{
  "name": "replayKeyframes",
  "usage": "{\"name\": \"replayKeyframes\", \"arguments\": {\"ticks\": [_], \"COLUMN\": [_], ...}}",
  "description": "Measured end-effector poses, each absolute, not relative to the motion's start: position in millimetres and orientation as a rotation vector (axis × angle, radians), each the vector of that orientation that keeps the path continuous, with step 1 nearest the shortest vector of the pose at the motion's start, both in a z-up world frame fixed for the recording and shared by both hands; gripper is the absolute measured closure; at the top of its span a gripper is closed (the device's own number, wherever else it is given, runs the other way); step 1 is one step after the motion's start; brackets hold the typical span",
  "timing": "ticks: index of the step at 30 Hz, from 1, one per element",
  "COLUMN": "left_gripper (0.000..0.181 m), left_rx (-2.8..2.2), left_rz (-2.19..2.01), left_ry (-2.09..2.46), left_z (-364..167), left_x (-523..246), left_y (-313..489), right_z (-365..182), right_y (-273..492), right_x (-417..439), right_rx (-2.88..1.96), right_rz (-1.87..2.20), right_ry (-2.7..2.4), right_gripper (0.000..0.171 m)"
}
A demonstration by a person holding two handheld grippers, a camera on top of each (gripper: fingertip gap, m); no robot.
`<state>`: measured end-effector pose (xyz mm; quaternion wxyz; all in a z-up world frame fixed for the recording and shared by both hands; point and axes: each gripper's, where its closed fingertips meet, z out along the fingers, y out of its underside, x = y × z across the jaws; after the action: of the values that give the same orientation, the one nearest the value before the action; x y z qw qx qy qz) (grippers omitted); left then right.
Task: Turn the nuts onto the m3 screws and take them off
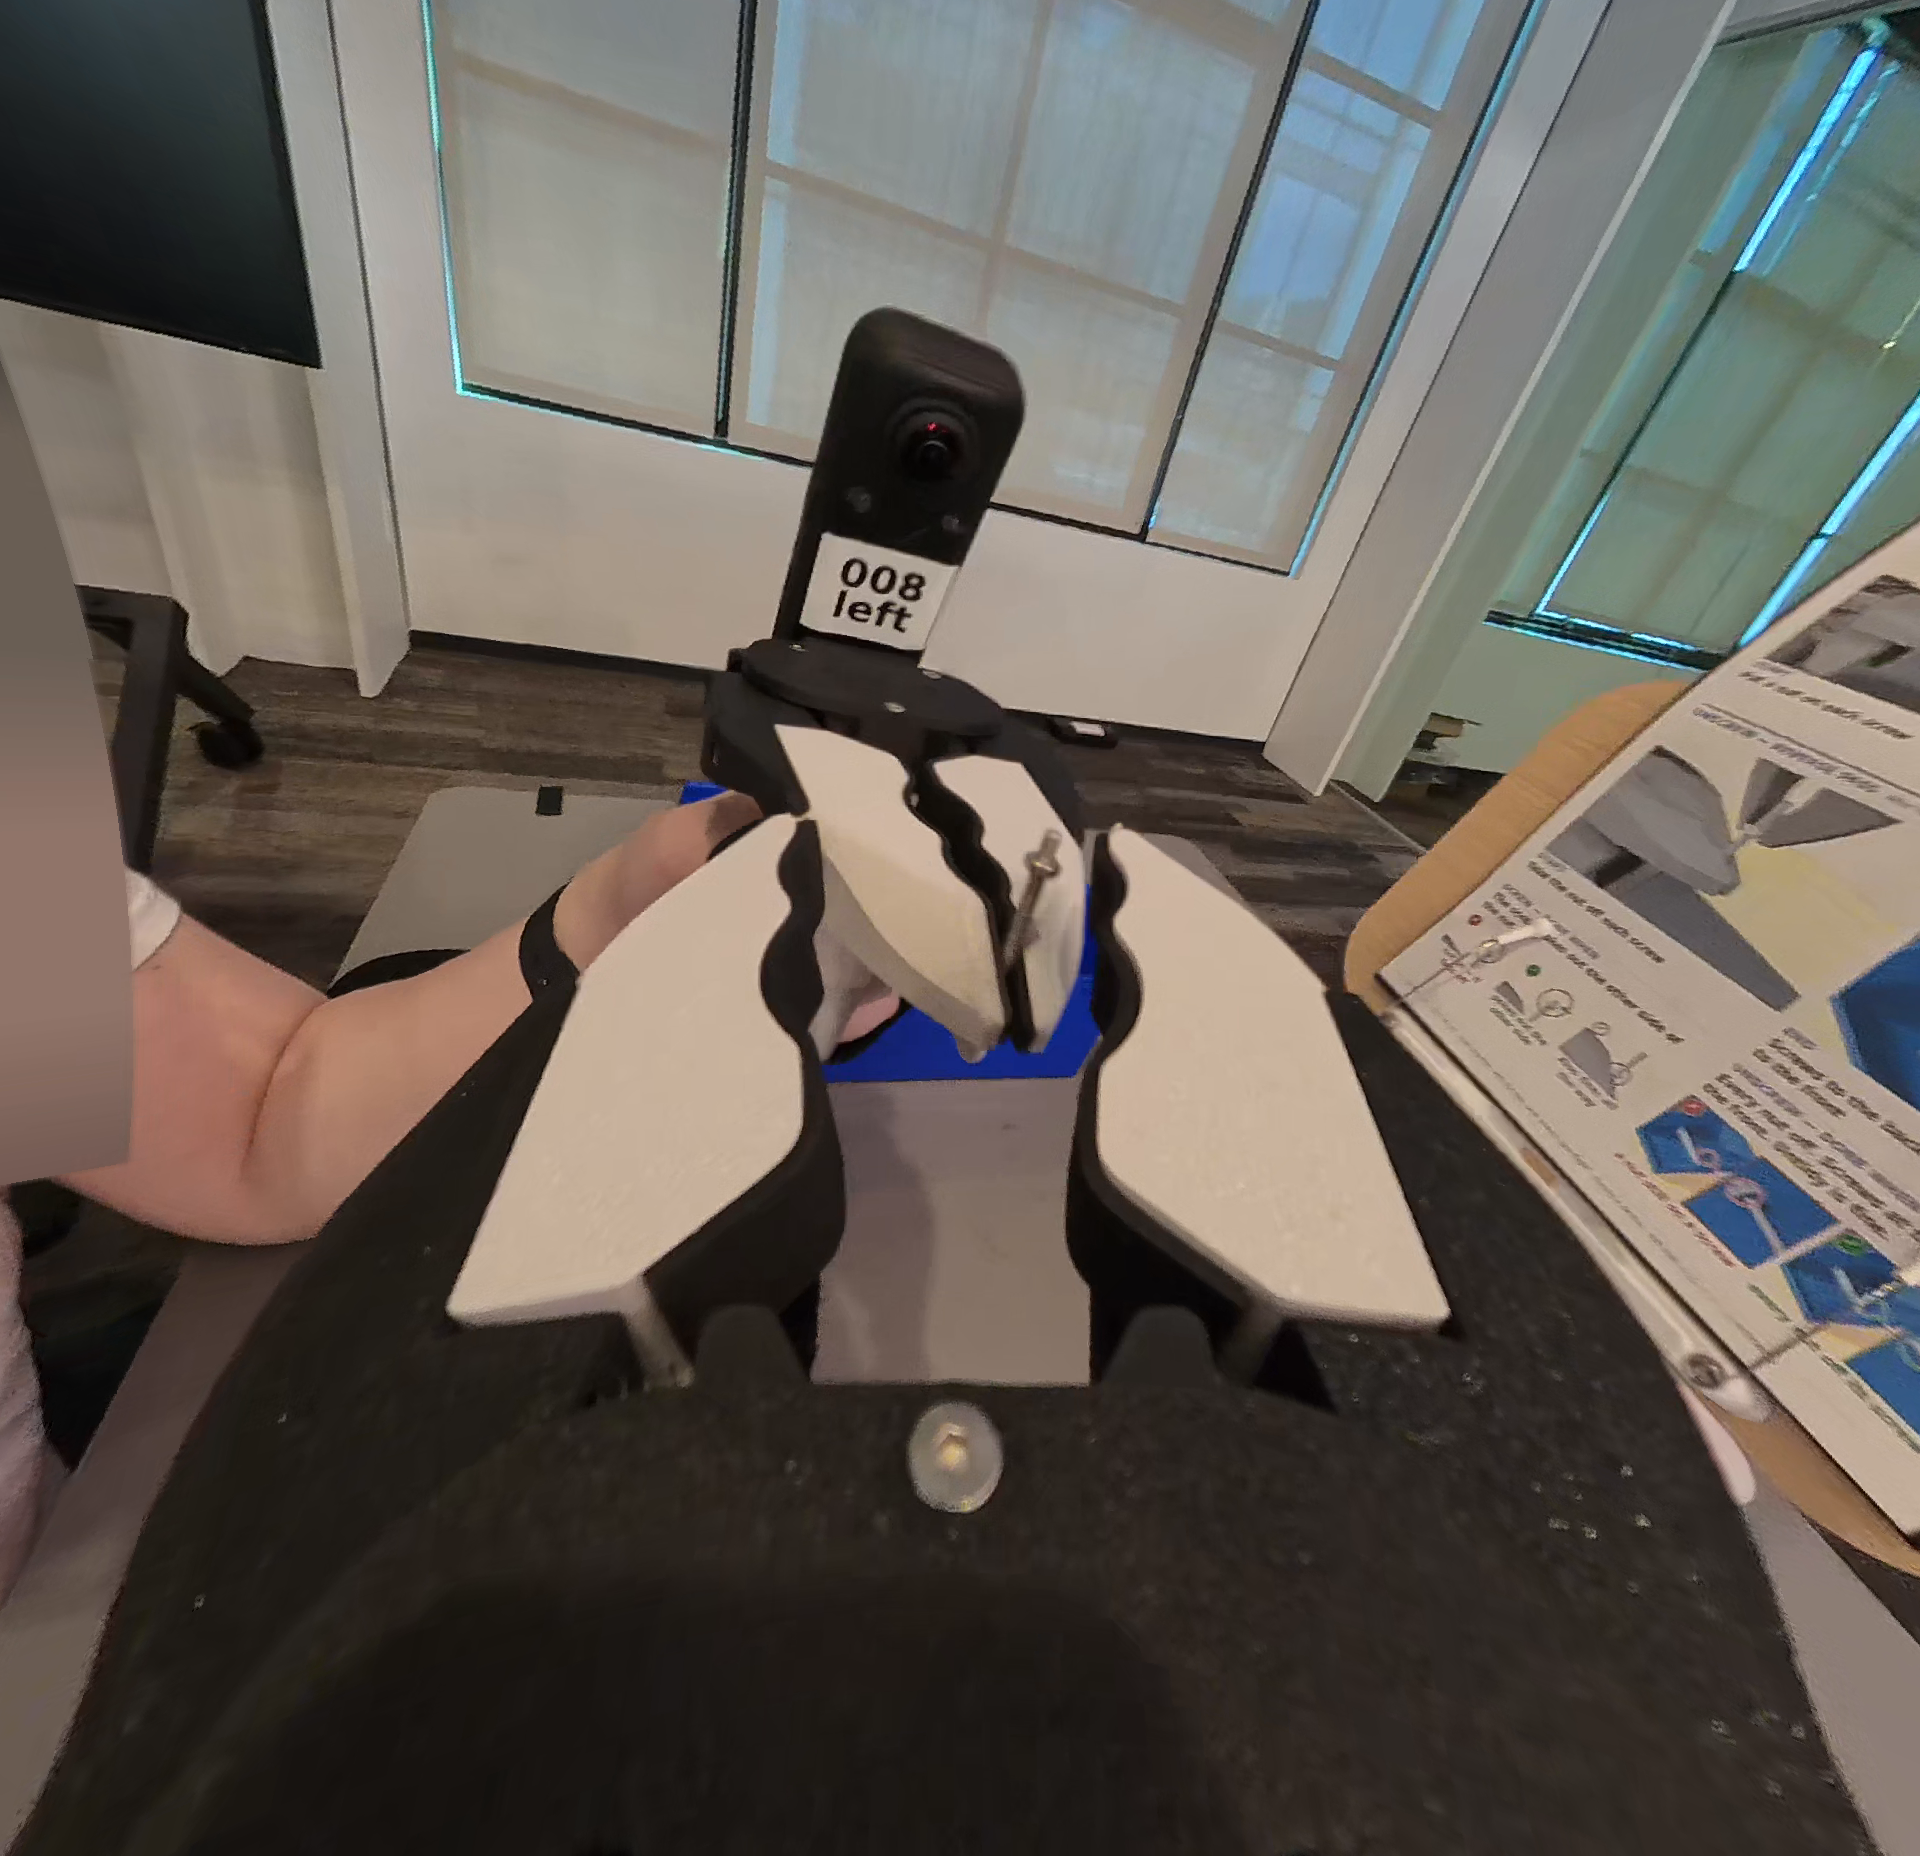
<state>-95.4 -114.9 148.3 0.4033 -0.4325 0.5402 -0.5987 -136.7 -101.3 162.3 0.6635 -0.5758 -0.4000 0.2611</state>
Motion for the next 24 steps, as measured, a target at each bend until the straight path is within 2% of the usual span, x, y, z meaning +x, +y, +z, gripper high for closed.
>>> {"name": "replayKeyframes", "arguments": {"ticks": [5,9,18,24], "left_gripper": [0.18,0.18,0.179,0.18], "left_rx": [-1.112,-1.12,-1.123,-1.126], "left_rz": [-1.506,-1.523,-1.499,-1.527], "left_ry": [1.363,1.332,1.353,1.333], "left_z": [145.6,147.9,145.5,147.8], "left_x": [-94.6,-98.7,-96.2,-99.7], "left_y": [-111.2,-104.4,-107.7,-103.7], "right_z": [156.0,160.9,158.5,166.5], "right_y": [-103.6,-107.7,-102.0,-108.8], "right_x": [-138.5,-125.6,-139.7,-122.8], "right_rx": [-1.302,-1.295,-1.301,-1.276], "right_rz": [0.525,0.546,0.544,0.555], "right_ry": [-0.926,-0.875,-0.919,-0.856], "right_gripper": [0.117,0.121,0.116,0.126]}}
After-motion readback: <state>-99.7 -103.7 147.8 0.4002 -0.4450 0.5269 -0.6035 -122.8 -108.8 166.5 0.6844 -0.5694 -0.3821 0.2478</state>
